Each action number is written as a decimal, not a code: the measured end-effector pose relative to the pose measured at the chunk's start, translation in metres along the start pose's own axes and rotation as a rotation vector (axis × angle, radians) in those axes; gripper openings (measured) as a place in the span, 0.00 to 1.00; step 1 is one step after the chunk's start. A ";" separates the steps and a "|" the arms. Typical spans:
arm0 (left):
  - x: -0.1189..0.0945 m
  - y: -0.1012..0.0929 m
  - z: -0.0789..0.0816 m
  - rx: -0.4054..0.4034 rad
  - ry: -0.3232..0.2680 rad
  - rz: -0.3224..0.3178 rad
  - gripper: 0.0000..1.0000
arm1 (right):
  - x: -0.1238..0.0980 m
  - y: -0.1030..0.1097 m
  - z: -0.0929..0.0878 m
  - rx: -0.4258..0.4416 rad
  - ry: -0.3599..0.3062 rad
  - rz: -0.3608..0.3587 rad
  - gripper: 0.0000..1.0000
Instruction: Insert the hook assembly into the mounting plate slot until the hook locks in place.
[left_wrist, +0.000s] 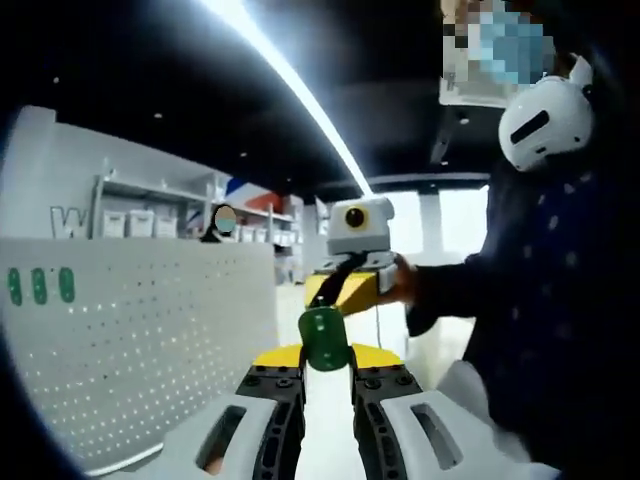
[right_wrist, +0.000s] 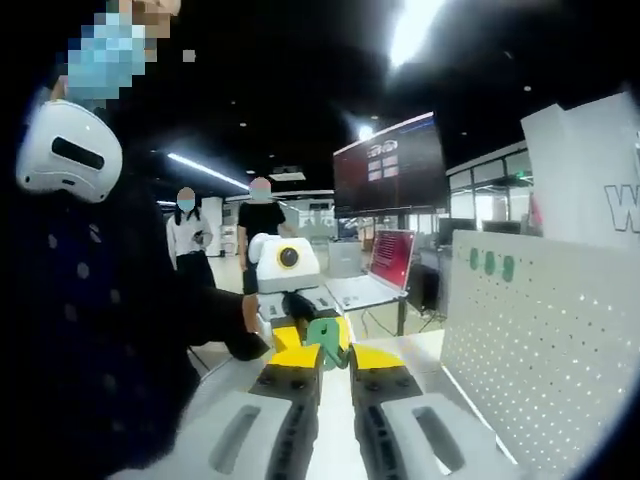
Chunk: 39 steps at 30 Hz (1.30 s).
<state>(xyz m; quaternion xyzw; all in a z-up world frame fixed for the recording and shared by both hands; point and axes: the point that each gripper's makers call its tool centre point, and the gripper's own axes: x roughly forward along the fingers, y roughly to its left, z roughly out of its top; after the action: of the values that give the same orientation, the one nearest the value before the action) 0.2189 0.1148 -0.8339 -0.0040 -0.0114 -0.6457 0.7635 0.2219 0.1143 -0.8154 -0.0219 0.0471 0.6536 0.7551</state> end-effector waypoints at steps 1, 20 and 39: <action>0.001 -0.003 0.001 -0.002 -0.003 -0.011 0.16 | 0.000 0.003 0.001 0.005 -0.005 0.014 0.09; 0.013 -0.026 0.001 -0.003 0.024 -0.122 0.16 | 0.001 0.026 -0.009 0.015 0.059 0.128 0.04; 0.016 -0.025 0.000 0.024 0.031 -0.101 0.17 | -0.001 0.026 -0.011 0.050 0.056 0.106 0.02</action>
<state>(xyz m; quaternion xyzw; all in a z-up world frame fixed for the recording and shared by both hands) 0.1972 0.0954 -0.8342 0.0157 -0.0074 -0.6833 0.7299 0.1957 0.1159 -0.8259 -0.0188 0.0853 0.6905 0.7180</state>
